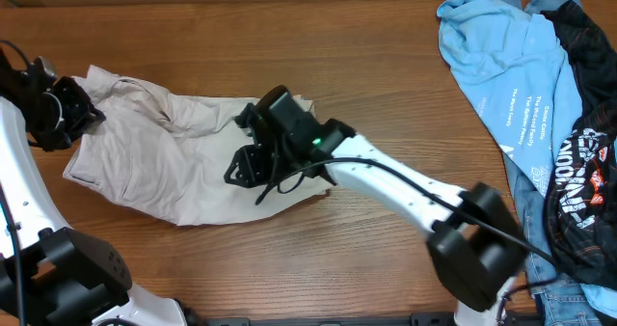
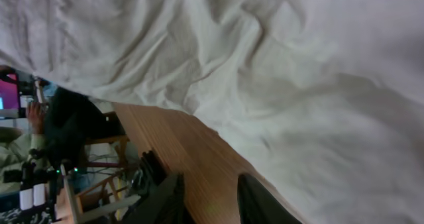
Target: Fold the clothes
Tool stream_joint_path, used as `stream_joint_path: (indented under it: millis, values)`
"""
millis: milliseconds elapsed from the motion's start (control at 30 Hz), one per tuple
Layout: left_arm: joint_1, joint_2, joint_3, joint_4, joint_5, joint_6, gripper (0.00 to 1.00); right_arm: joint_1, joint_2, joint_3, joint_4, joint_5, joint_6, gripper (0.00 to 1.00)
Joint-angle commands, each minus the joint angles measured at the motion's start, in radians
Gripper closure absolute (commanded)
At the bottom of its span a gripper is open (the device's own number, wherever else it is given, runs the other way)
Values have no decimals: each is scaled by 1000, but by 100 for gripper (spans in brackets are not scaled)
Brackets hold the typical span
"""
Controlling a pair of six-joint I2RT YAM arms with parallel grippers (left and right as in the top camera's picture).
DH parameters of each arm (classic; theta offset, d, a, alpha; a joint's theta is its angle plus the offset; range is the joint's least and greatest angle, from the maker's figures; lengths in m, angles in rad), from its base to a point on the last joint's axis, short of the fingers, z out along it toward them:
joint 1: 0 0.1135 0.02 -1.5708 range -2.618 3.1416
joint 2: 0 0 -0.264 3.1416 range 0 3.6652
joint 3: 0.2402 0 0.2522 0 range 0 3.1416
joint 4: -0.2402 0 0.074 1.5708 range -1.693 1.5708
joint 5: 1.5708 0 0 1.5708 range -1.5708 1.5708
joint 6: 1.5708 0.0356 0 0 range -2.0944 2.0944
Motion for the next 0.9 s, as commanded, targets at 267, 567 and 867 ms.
stream_joint_path:
  millis: [267,567,867]
  values:
    - [-113,-50,34,-8,64,26,96,40,171,-2,130,-45,53,70]
    - [-224,-97,34,24,137,-26,96,50,263,-1,236,-143,59,70]
    - [-333,-101,34,95,101,-103,96,63,290,-1,270,-161,82,70]
